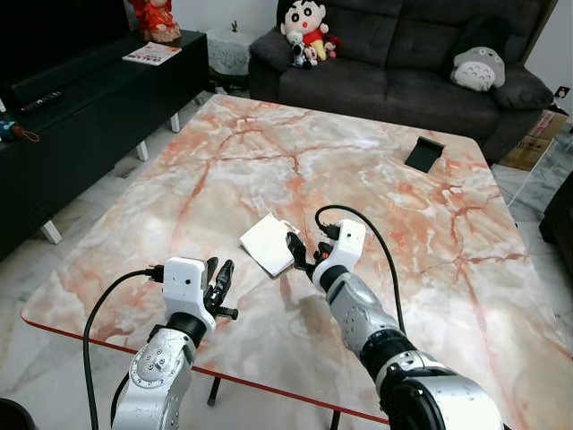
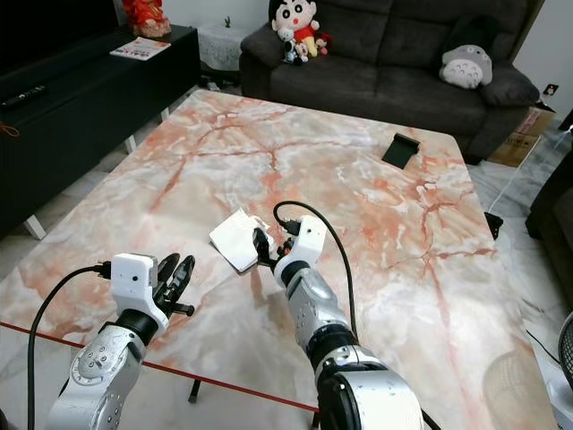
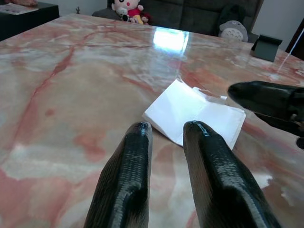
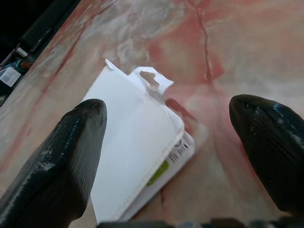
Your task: Picking trash to rubbish bin
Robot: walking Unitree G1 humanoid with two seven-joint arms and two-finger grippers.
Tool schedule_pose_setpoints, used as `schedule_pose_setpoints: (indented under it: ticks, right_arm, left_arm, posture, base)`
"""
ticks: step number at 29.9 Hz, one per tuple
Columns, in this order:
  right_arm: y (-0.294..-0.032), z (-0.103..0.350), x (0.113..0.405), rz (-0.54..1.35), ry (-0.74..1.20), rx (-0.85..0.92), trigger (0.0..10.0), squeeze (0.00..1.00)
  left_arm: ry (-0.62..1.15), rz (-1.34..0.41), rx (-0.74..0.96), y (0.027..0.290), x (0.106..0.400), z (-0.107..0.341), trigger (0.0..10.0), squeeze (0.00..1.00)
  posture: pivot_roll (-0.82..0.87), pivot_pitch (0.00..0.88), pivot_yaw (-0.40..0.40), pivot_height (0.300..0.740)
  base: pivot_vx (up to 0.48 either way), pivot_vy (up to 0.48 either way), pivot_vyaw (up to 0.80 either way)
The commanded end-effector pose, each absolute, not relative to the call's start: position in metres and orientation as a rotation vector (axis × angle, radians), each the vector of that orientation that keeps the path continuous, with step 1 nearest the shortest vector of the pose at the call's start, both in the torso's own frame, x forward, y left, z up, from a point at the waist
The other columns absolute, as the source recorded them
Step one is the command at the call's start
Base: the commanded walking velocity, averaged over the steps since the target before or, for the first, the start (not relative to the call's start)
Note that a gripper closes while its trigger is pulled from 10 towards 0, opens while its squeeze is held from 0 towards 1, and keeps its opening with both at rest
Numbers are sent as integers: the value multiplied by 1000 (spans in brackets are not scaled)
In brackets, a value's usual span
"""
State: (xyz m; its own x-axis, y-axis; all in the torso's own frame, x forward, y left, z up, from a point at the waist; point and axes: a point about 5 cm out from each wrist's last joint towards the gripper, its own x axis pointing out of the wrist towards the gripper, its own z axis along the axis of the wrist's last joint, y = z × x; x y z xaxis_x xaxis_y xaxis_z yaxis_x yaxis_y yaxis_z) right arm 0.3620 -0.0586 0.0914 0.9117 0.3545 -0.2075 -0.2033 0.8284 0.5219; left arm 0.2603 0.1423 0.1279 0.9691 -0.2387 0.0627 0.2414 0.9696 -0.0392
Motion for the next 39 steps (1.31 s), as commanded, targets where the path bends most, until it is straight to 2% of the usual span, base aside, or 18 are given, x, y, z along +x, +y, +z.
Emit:
schedule_pose_setpoints:
  ticks: [1,10,27,28,29,30,32,35,36,37,38,39]
  right_arm:
    - [-43,101,364,328,293,536,10000,0]
    - [-33,103,363,349,300,544,10000,0]
    - [-31,85,351,388,343,543,10000,0]
    - [-30,85,350,396,344,546,8000,0]
    - [-30,85,350,396,344,546,8000,0]
    - [-28,85,349,406,345,548,6510,0]
    - [-25,84,348,418,346,555,7451,0]
    - [-24,84,347,422,346,560,7490,0]
    - [-24,84,347,424,346,562,4510,0]
    - [-23,84,347,425,346,564,4510,0]
    - [-23,84,346,427,346,566,1294,0]
    - [-21,84,346,438,342,574,0,0]
  left_arm:
    - [-57,-245,-49,140,258,131,10000,0]
    - [-49,-241,-45,141,255,133,10000,0]
    - [-39,-254,-40,139,255,133,10000,0]
    - [-38,-254,-39,139,256,133,10000,0]
    - [-38,-254,-39,139,256,133,10000,0]
    - [-38,-255,-39,139,256,133,10000,0]
    - [-37,-256,-37,139,256,133,10000,0]
    - [-36,-258,-36,139,256,133,10000,0]
    - [-36,-260,-36,139,256,133,10000,0]
    - [-36,-261,-36,138,256,133,10000,0]
    - [-36,-262,-36,138,256,133,10000,0]
    - [-37,-263,-36,138,256,133,10000,0]
  posture:
    - [109,118,-123,740]
    - [121,129,-124,740]
    - [113,132,-117,740]
    - [113,132,-117,740]
    - [113,132,-117,740]
    - [113,132,-116,740]
    - [112,133,-114,740]
    - [111,133,-113,740]
    - [111,133,-113,740]
    - [111,133,-113,740]
    - [112,132,-113,740]
    - [112,133,-113,740]
  base:
    - [0,0,0]
    - [0,0,0]
    - [0,0,0]
    - [0,0,0]
    - [0,0,0]
    - [0,0,0]
    - [0,0,0]
    - [0,0,0]
    - [0,0,0]
    - [0,0,0]
    - [0,0,0]
    - [0,0,0]
